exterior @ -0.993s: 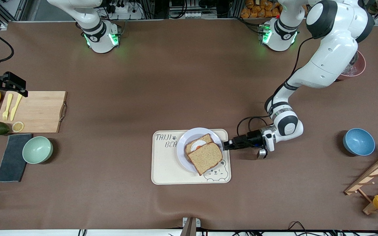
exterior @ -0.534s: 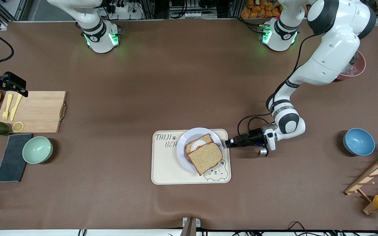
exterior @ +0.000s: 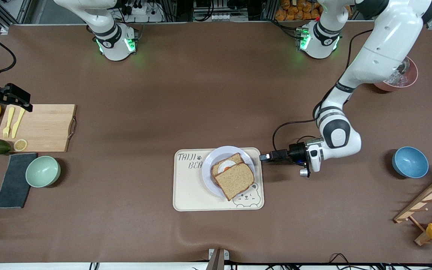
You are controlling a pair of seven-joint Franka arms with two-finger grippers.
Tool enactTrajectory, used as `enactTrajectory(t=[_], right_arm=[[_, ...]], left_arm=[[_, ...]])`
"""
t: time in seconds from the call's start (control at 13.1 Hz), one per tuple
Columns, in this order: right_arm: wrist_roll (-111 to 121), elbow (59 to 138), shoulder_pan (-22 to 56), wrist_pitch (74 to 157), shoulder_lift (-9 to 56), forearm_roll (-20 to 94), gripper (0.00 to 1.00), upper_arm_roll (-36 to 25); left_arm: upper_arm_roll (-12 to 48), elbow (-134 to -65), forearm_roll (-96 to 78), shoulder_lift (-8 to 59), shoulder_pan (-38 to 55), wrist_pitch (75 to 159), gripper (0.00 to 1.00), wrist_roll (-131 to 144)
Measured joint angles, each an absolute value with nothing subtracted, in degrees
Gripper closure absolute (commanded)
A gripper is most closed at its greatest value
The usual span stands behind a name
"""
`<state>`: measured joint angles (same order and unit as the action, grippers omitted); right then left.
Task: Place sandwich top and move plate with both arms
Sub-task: 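Open the left gripper and lift it off the plate rim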
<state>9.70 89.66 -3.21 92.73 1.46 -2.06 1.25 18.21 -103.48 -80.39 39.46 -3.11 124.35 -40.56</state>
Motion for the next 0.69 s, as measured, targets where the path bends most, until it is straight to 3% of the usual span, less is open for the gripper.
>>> enactTrajectory(t=[0.69], right_arm=[[5.9, 89.66, -3.21, 92.26, 1.46, -0.93, 0.0, 1.26]], left_arm=[[16.36, -99.16, -33.45, 25.85, -3.18, 121.18, 0.0, -9.76]])
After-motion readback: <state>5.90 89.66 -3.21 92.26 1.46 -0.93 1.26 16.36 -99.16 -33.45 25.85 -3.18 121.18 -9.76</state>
